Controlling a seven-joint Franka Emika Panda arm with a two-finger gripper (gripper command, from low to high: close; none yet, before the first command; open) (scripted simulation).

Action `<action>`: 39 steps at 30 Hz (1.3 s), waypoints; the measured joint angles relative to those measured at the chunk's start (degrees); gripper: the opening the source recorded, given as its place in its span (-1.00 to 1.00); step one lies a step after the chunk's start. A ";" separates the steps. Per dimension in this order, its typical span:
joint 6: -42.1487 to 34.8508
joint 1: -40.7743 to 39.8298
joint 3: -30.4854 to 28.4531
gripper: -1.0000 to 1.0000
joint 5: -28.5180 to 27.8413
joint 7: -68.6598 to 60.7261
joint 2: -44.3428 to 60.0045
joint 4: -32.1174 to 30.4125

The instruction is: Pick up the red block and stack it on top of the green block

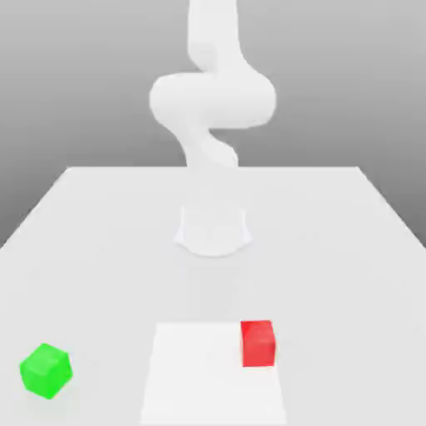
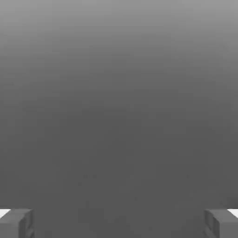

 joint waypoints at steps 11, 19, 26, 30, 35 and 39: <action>14.34 -0.60 5.66 0.00 -2.73 5.77 24.04 -14.20; 24.63 1.62 7.42 0.00 -0.28 6.61 40.45 -23.85; 36.15 4.69 3.13 -1.00 -5.61 10.76 54.47 -22.88; 36.17 4.67 3.14 -1.00 -5.69 10.84 54.47 -22.88; 33.94 3.77 4.37 -1.00 -4.42 9.98 51.76 -23.26; 27.31 3.29 5.89 -1.00 -0.54 7.11 43.94 -24.45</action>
